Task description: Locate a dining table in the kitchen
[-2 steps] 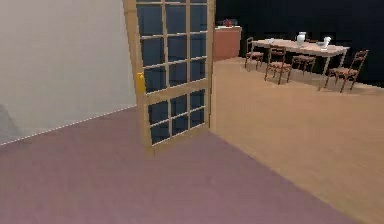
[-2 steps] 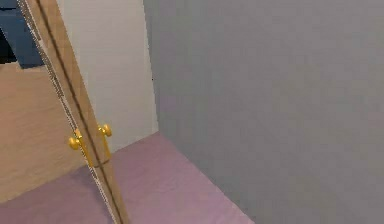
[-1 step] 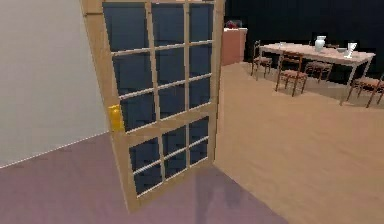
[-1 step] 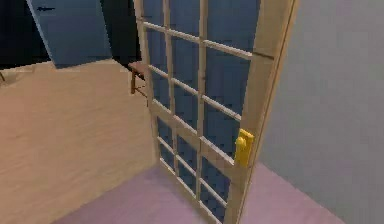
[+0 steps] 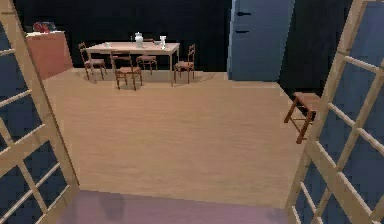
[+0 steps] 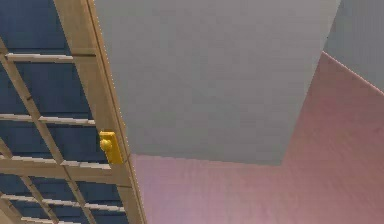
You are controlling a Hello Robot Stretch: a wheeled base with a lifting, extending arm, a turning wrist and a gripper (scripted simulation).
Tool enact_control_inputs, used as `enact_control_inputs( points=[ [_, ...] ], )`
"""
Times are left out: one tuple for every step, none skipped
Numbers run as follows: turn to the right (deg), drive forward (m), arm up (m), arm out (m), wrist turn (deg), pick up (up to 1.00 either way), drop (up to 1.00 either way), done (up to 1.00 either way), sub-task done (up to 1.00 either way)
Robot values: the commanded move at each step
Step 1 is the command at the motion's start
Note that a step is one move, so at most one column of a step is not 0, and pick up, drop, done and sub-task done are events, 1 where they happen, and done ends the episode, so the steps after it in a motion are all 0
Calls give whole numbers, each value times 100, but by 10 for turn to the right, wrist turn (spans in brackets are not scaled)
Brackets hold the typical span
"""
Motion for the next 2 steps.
enact_control_inputs(
  points=[
    [30,0,0,0,0,0,0,0,0],
    [0,100,0,0,0,0,0,0,0]
  ],
)
